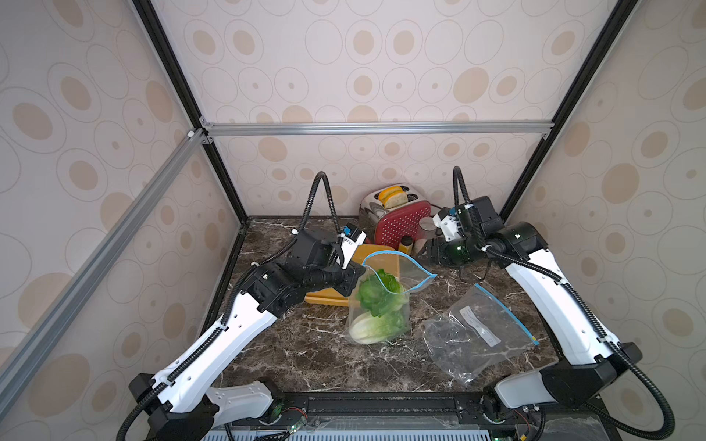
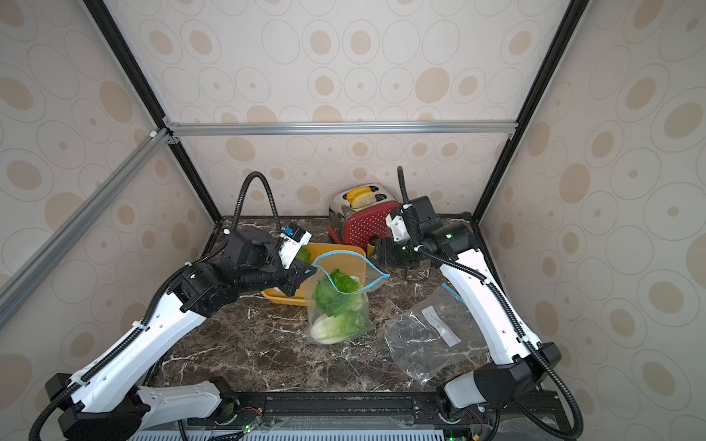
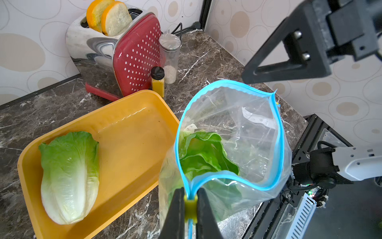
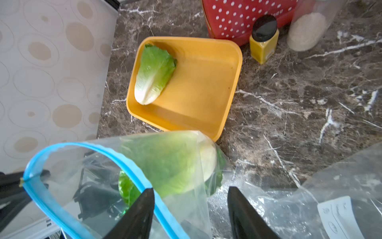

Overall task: Put the chinese cabbages into a zipper bag and zip it
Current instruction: Adjust the zipper food storage bag at the center of the board.

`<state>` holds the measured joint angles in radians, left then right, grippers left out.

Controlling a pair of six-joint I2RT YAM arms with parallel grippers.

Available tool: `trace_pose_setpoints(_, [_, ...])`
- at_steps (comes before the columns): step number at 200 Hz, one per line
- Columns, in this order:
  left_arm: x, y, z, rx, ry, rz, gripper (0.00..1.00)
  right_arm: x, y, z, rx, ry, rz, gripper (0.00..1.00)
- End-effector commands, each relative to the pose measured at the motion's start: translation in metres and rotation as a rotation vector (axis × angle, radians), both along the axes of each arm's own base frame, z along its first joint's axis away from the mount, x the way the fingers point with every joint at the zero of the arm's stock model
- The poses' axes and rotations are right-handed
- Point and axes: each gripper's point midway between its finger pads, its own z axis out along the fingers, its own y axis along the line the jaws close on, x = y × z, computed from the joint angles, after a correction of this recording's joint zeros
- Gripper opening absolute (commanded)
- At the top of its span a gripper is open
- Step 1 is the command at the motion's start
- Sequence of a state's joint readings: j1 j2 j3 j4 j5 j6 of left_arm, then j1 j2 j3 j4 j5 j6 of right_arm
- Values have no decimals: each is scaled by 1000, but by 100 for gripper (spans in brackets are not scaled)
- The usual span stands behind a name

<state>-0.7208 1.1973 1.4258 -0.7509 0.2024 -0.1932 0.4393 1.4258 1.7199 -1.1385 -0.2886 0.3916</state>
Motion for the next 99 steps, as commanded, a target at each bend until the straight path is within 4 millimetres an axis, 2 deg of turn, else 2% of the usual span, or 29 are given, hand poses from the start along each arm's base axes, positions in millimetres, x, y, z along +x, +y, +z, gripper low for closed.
trace_pose_setpoints(1, [0,1,6,5,-21,2,0,-37,-10,1,-80,12,103,58])
trace_pose_setpoints(21, [1,1,3,5,-16,11,0,-42,-11,-12,-100,56,117,54])
trace_pose_setpoints(56, [0,-2,5,-14,-12,-1,0,-23,-14,-7,-126,11,62,49])
trace_pose_setpoints(79, [0,-1,7,-14,-16,1,0,-15,-5,-4,-108,5,64,49])
trace_pose_setpoints(99, [0,-2,8,-19,-18,0,0,-11,2,-10,-113,16,78,52])
